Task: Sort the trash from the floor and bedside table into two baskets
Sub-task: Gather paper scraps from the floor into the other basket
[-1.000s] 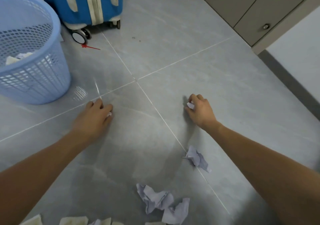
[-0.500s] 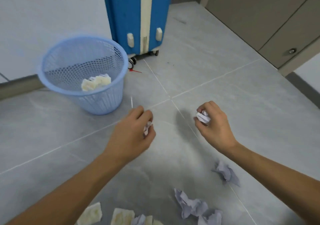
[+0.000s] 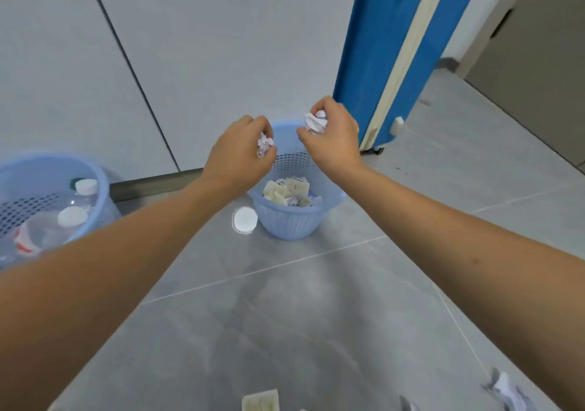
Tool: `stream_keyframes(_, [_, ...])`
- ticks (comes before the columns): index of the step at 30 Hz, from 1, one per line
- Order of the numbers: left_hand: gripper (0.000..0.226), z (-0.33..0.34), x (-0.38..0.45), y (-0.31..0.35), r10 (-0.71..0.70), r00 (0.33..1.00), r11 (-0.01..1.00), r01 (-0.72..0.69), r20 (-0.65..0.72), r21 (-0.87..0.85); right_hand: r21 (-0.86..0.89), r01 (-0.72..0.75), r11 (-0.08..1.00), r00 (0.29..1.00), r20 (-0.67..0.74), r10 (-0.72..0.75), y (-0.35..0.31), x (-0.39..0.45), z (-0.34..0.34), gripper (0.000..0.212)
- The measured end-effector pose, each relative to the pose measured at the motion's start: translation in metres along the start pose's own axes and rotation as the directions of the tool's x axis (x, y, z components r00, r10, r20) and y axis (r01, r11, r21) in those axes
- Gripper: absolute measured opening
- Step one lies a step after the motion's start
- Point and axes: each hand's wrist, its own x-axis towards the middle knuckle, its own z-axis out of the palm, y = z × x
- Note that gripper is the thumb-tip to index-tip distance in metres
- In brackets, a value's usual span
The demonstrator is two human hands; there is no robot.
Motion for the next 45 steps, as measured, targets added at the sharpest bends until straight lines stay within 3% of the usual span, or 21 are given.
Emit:
stream_keyframes(3, [0.059,0.017,-0.004,-0.012,-0.055,0.978,0.999,0.054,0.2,0.01,-0.115,-0.154,0.981,0.969,0.175,0.172,0.026,0.004,0.007,0.048])
stream_keyframes(5, [0.073,0.023,-0.01,-0.007,-0.037,0.975,0.999,0.033,0.218,0.022,-0.185,-0.166,0.969,0.943,0.256,0.21,0.035,-0.002,0.004,0.06])
stream_keyframes(9, [0.062,0.023,-0.031,0.016,0.085,0.98,0.993,-0.099,0.182,0.068,-0.186,-0.033,0.982,0.962,0.259,0.081,0.045,-0.032,-0.024,0.043])
stream_keyframes(12, [0.068,0.022,-0.055,0.031,0.118,0.916,0.978,-0.175,0.385,0.117,-0.24,0.03,0.97,0.941,0.334,0.053,0.057,-0.057,-0.058,0.039])
stream_keyframes(14, [0.057,0.027,-0.068,0.038,0.119,0.876,0.954,-0.232,0.468,0.192,-0.251,0.018,0.968,0.941,0.331,0.068,0.065,-0.072,-0.081,0.037])
stream_keyframes(18, [0.026,0.034,-0.079,0.043,0.087,0.904,0.958,-0.19,0.419,0.212,-0.299,-0.016,0.954,0.941,0.317,0.115,0.082,-0.104,-0.125,0.035])
stream_keyframes(22, [0.021,0.022,-0.108,0.046,0.096,0.895,0.954,-0.207,0.435,0.215,-0.359,-0.107,0.927,0.925,0.306,0.225,0.115,-0.16,-0.172,0.033])
stream_keyframes(24, [0.022,0.011,-0.131,0.048,0.084,0.889,0.956,-0.198,0.45,0.214,-0.447,-0.169,0.878,0.878,0.337,0.341,0.145,-0.198,-0.196,0.038])
stream_keyframes(27, [0.033,0.002,-0.161,0.05,0.075,0.883,0.946,-0.21,0.464,0.246,-0.624,-0.26,0.737,0.744,0.358,0.565,0.193,-0.259,-0.227,0.049])
stream_keyframes(30, [0.053,0.006,-0.189,0.07,0.178,0.922,0.932,-0.27,0.345,0.241,-0.749,-0.306,0.588,0.613,0.317,0.723,0.234,-0.313,-0.252,0.059])
stream_keyframes(33, [0.053,0.03,-0.234,0.121,0.263,0.922,0.948,-0.302,0.284,0.103,-0.807,-0.342,0.482,0.555,0.241,0.796,0.26,-0.357,-0.268,0.064])
stream_keyframes(37, [0.056,0.1,-0.308,0.176,0.219,0.858,0.975,-0.208,0.464,-0.076,-0.784,-0.355,0.509,0.589,0.235,0.773,0.281,-0.401,-0.27,0.054])
stream_keyframes(41, [0.068,0.176,-0.361,0.207,0.137,0.744,0.991,-0.104,0.654,-0.089,-0.726,-0.307,0.615,0.662,0.302,0.686,0.288,-0.436,-0.258,0.035])
stream_keyframes(45, [0.089,0.224,-0.382,0.226,0.12,0.643,0.992,-0.113,0.756,-0.061,-0.616,-0.334,0.713,0.804,0.209,0.557,0.264,-0.465,-0.256,0.011])
